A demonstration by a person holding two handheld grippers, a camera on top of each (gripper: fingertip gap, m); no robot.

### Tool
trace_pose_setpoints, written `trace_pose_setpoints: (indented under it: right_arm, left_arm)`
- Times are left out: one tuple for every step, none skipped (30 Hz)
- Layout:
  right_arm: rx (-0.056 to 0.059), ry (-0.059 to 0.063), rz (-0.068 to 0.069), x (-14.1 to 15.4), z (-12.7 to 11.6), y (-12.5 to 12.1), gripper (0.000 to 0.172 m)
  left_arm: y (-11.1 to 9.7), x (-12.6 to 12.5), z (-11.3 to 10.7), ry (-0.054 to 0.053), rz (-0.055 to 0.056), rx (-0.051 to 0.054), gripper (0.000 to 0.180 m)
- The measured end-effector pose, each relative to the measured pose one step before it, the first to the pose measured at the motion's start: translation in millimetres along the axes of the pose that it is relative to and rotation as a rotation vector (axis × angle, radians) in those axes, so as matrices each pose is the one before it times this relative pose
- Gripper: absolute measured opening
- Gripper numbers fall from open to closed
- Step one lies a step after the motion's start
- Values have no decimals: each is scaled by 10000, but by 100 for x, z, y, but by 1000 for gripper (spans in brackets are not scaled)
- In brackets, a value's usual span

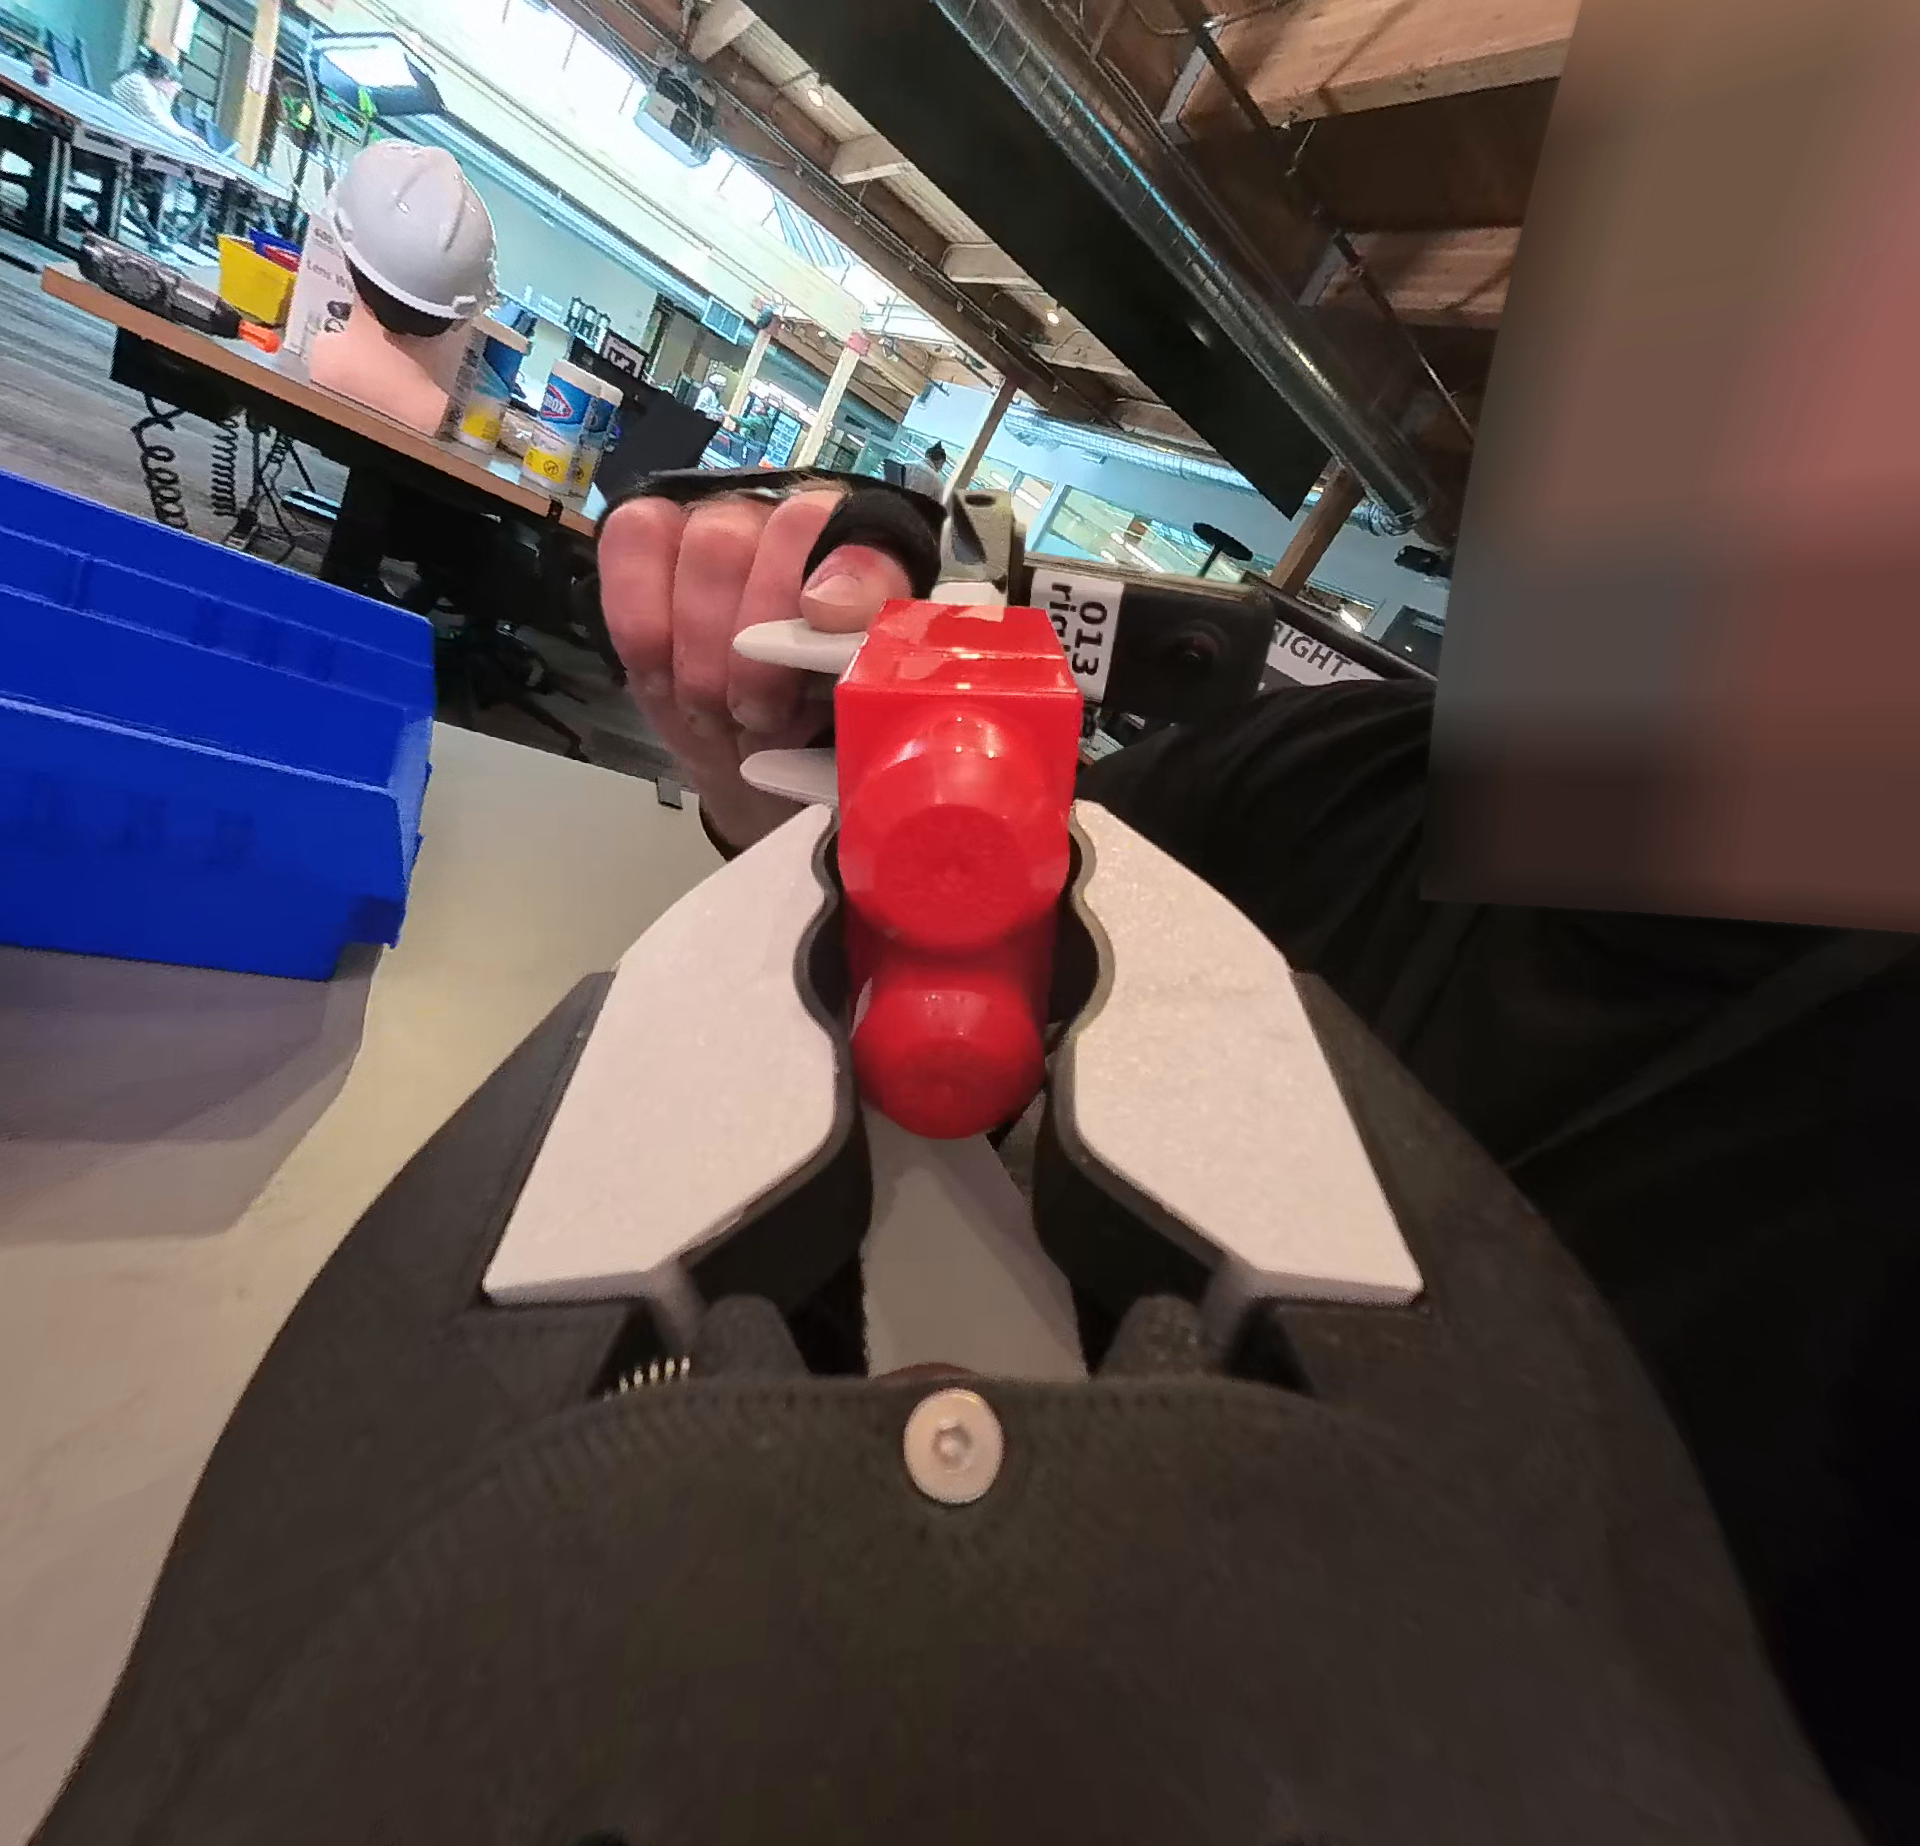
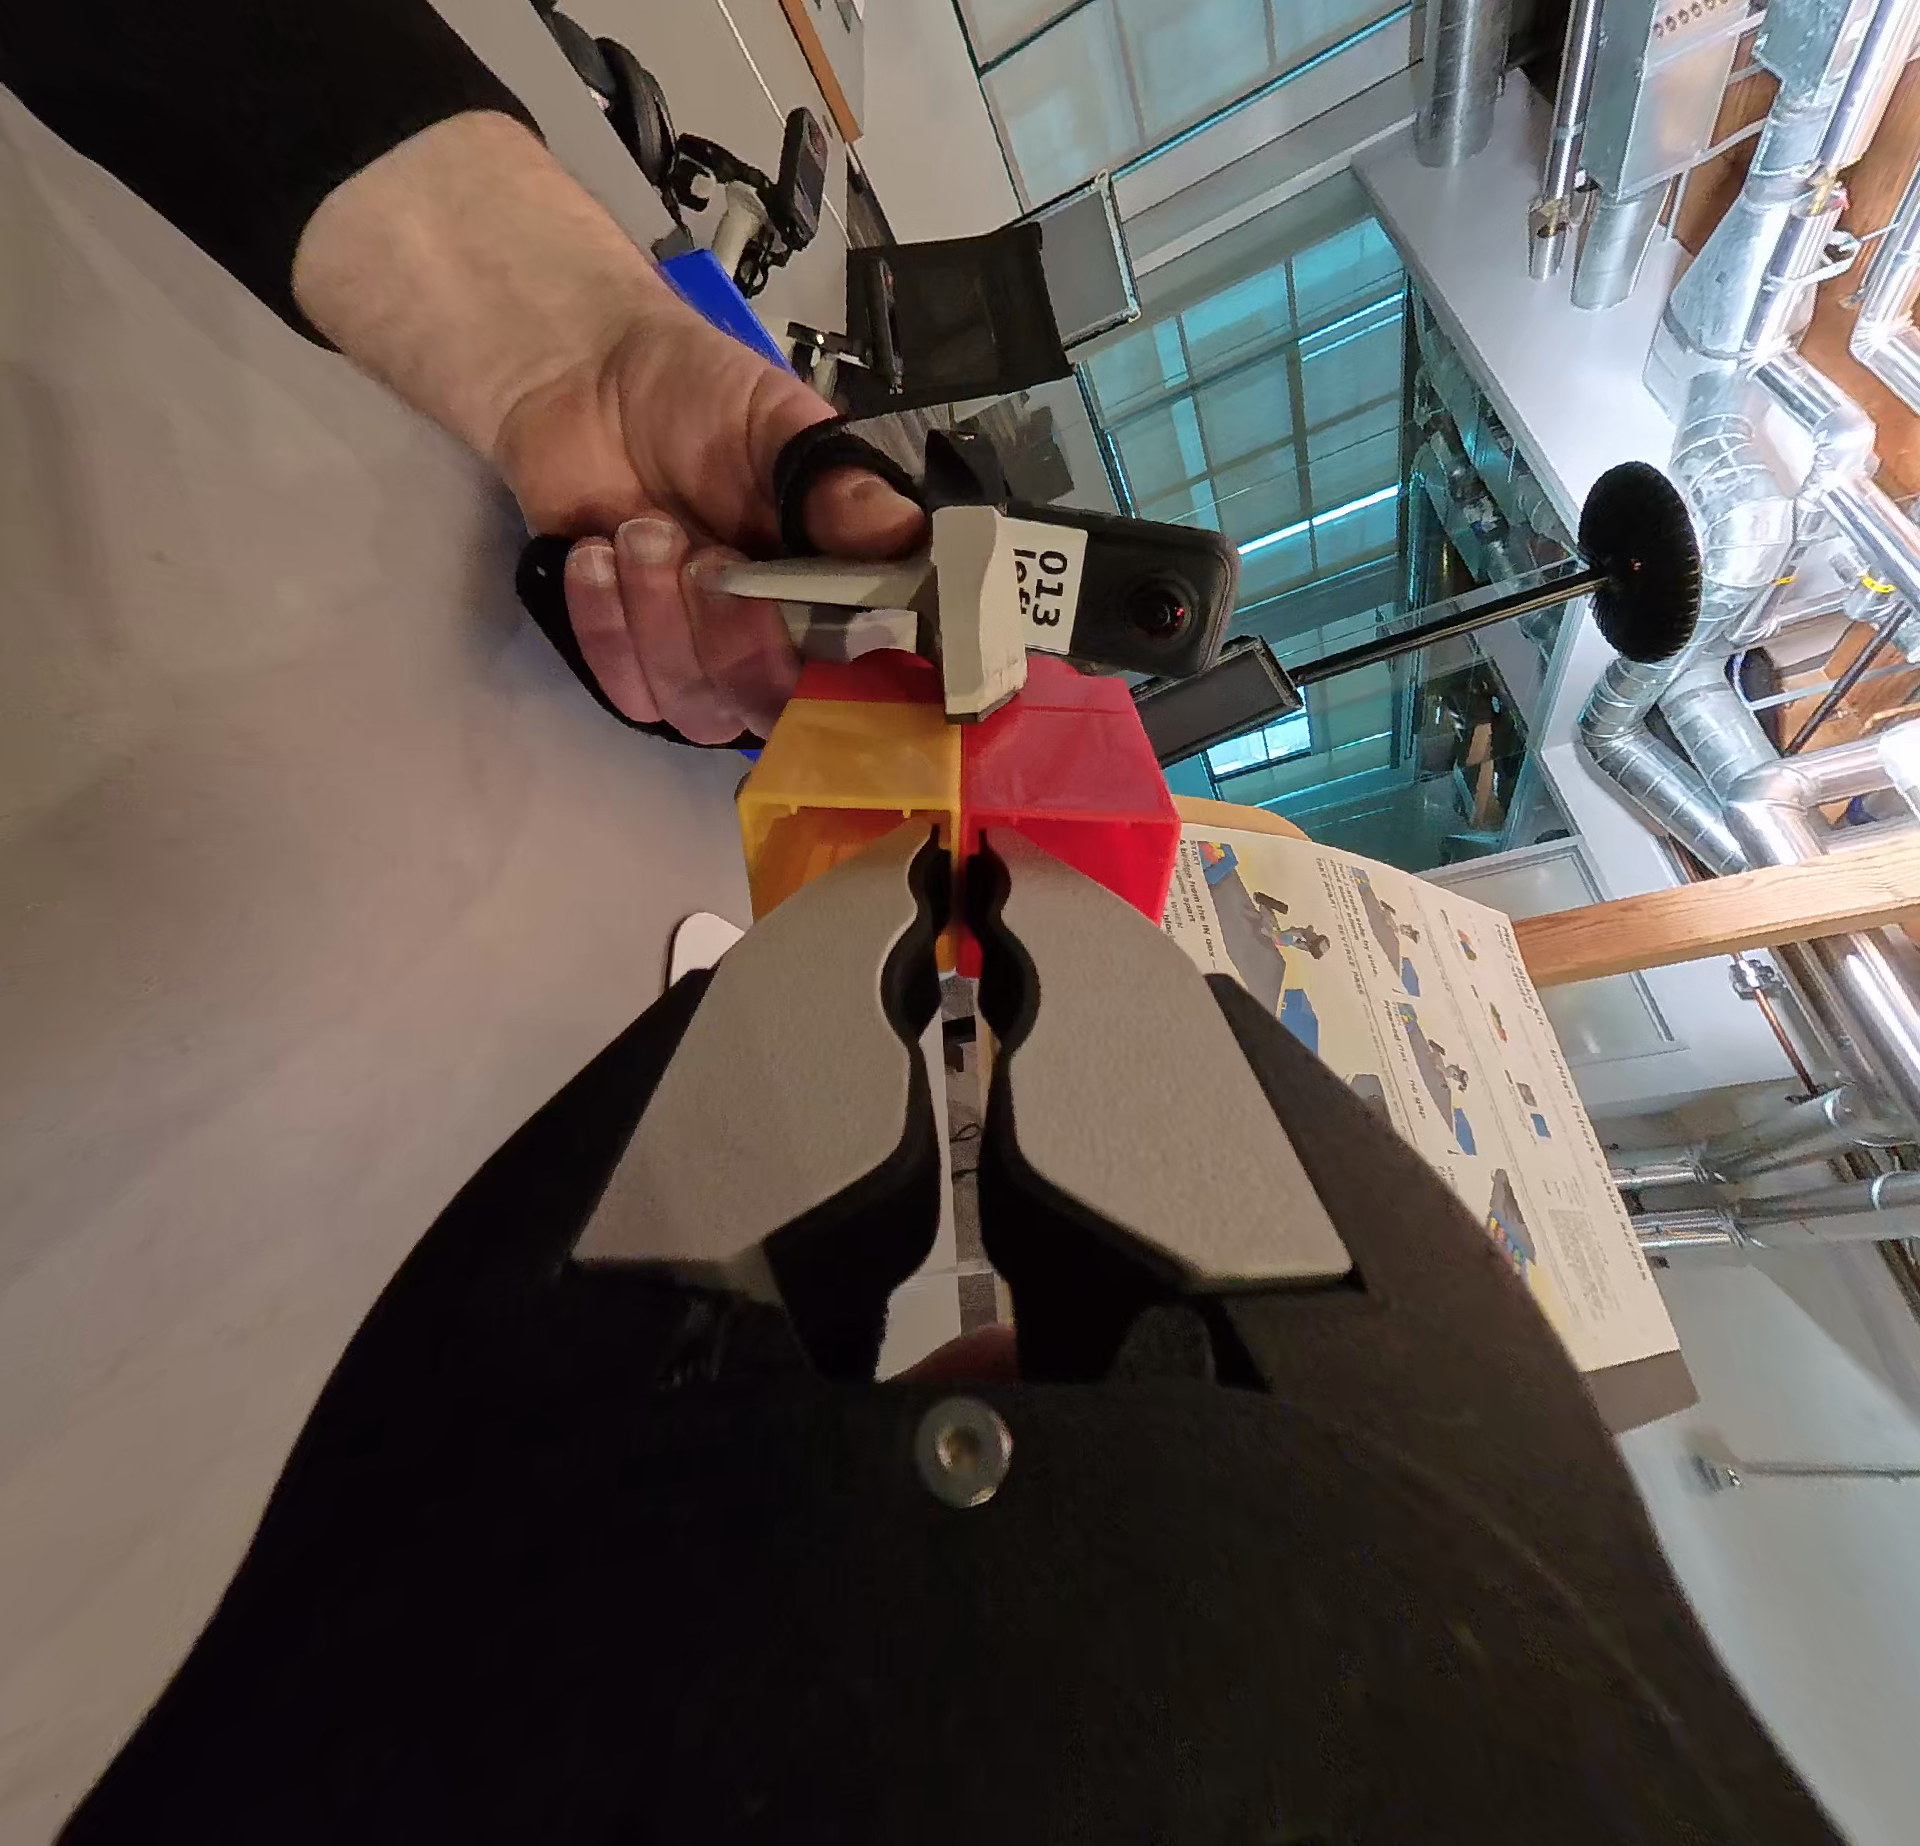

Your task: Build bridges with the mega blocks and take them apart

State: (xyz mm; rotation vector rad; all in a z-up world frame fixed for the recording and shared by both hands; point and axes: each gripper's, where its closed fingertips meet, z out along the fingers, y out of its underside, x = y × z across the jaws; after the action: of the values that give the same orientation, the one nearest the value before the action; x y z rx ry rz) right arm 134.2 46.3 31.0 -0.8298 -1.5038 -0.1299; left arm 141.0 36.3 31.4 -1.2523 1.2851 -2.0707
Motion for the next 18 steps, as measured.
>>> trace_pose_setpoints:
  right_arm:
    - [43, -59, -16, -45, -155, -119, 3]
    - [77, -49, 35, 1, -145, -125, 3]
    - [90, -31, 59, -17, -87, -140, 3]
    - [23, -20, -48, -59, -42, -32, 3]
    - [18, -32, -47, -59, -61, -37, 3]
    - [18, -13, 7, 29, -91, -45, 3]
    - [-9, 47, -4, 78, -74, -4, 3]
    - [-49, 114, -61, 103, -3, 76, 3]
    - [-57, 193, 62, 215, 32, 96, 3]
    - [-48, 349, 136, 529, -125, 60, 3]
    - [-249, 651, 196, 1361, -538, 505, 3]
    - [-303, 613, 252, 1734, -729, 797, 3]
    - [116, 87, 274, 961, -569, 162, 3]
    - [288, -98, 177, 219, -250, -380, 3]
    - [52, -214, -18, -392, 188, -123, 3]
    - [-116, -201, -138, -627, 428, 237, 3]
    - [88, -202, 47, -598, 359, 67, 3]
    - [171, -230, 145, -503, 225, -87, 3]
  left_arm:
    - [116, 124, 152, 20, 46, -97, 36]
    - [32, 130, 135, -20, 61, -57, 37]
    - [51, 141, 65, 15, -25, -85, 36]
    - [85, 4, 24, -96, 86, -114, 36]
    - [76, 38, 65, -20, 23, -73, 37]
    - [-35, 53, 76, 24, -1, 49, 37]
    - [-118, 11, 63, 5, -29, 100, 37]
    - [-144, -87, -6, -76, -1, 88, 37]
    - [-337, -117, -178, -130, 31, 201, 37]
    - [-885, 37, -713, -42, -18, 525, 37]
    - [-1791, 83, -1702, -31, -91, 996, 37]
    - [-1518, -277, -1809, -496, 134, 626, 37]
    - [-283, -325, -956, -585, 442, -133, 37]
    - [68, -124, -139, -256, 197, -59, 36]
    - [218, 230, 394, 215, -119, -3, 37]
    - [640, -103, 648, 78, -72, -250, 37]
    - [513, -279, 572, -5, -52, -190, 37]
    - [135, -50, 354, 166, -141, 13, 37]
